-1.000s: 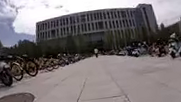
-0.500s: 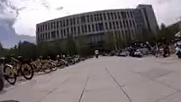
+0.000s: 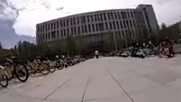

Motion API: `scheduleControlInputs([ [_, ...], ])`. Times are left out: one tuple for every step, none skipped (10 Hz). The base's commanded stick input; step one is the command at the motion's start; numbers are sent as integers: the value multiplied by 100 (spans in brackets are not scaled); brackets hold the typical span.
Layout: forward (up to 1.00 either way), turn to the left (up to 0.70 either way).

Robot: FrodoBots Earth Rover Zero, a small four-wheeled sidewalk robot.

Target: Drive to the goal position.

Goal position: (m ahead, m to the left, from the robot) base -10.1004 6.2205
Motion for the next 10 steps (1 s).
scheduleControlInputs([
  [70,0],
  [70,0],
  [70,0],
  [70,0],
  [70,0],
  [70,0],
  [70,0],
  [70,0],
  [70,0],
  [70,0],
])
